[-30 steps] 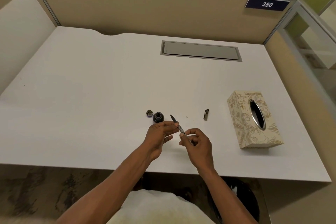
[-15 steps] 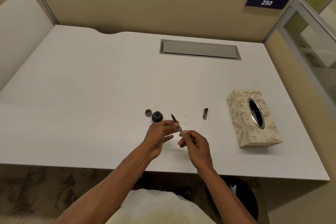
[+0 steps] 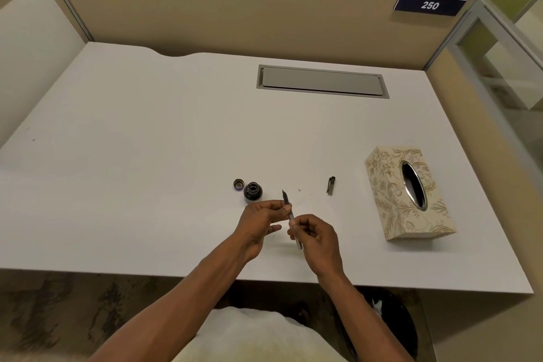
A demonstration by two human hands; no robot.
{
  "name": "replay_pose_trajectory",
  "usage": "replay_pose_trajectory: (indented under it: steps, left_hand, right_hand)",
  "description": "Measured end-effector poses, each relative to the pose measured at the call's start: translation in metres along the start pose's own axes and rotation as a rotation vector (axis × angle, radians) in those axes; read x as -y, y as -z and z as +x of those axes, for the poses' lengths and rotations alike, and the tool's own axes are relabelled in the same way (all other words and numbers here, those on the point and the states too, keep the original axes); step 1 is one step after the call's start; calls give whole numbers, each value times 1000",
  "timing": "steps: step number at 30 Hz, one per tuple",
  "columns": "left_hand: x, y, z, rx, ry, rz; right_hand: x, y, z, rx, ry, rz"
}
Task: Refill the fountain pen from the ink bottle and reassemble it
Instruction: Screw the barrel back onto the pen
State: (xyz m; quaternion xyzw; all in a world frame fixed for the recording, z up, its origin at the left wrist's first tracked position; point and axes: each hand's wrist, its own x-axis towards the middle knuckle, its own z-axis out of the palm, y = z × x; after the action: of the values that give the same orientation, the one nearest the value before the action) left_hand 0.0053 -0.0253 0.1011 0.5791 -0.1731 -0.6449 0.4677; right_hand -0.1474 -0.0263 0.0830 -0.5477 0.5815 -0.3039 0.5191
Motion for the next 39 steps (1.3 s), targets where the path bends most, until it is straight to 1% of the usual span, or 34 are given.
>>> replay_pose_trajectory:
  steps: [6,10,17,21,26,31,39]
  left_hand:
    - [7,-3,10,-76,10,73]
    - [16,-6,24,-132,-22,185]
    - [31,-16,44,-137,-86,445]
    - [39,-23,47,-147,-155,640]
    - [47,-26,50,-135,-247,777]
    - [54,-27,53,-143,-308,858]
    - [59,-28,56,-158,-342,909]
  right_hand:
    - [-10,3,11,-54,2,-128]
    - [-19,6,23,-100,-21,-206]
    - [-32,11,50,-238,-59,-366]
    - [-38,11,54,-242,-66,-416]
    - [-40,8,53,-250,-70,-437]
    - [-42,7,53,-252,-50,-445]
    - [-47,10,54,-240,-28,-430]
